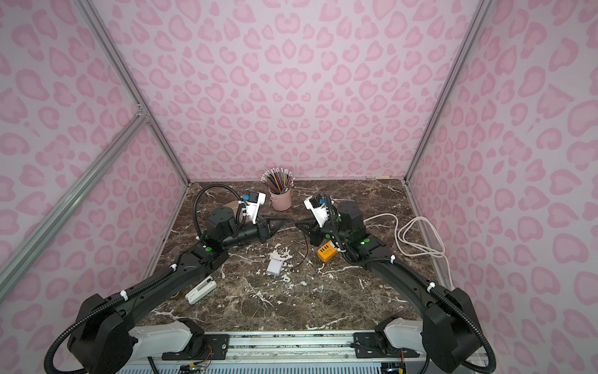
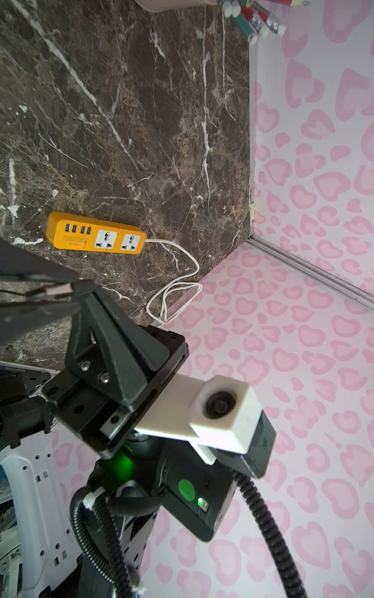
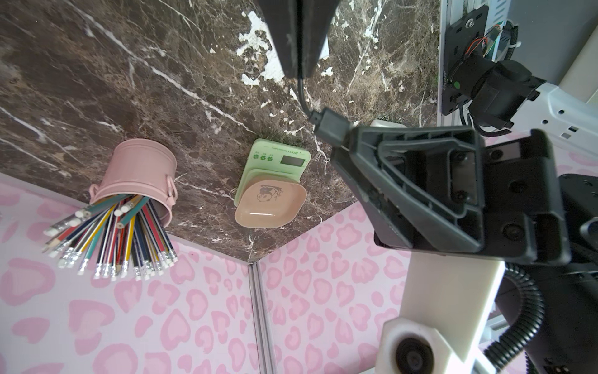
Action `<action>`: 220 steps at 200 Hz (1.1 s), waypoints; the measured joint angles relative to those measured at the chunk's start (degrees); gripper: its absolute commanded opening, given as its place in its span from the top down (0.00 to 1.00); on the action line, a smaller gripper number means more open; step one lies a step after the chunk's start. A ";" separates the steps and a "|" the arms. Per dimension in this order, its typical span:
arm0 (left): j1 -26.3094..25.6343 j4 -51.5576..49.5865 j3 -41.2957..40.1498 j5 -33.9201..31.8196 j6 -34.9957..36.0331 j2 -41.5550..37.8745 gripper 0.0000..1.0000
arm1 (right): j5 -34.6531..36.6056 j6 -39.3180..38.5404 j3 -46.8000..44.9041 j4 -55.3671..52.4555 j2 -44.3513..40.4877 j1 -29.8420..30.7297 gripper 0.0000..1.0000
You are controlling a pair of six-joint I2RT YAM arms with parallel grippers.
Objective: Charge the electronic scale
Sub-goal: Pick up the charging cable from the center of the board.
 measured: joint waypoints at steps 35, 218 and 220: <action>0.00 0.13 0.00 0.37 0.22 0.00 0.86 | -0.09 -0.13 -0.96 -0.07 -1.95 0.00 0.87; -0.20 6.12 0.76 11.26 5.51 0.70 0.93 | -25.55 13.27 -3.61 15.47 -0.90 -7.61 0.66; -0.24 6.25 0.79 11.37 5.51 0.68 0.93 | -25.73 13.27 -3.61 15.56 -0.87 -7.61 0.66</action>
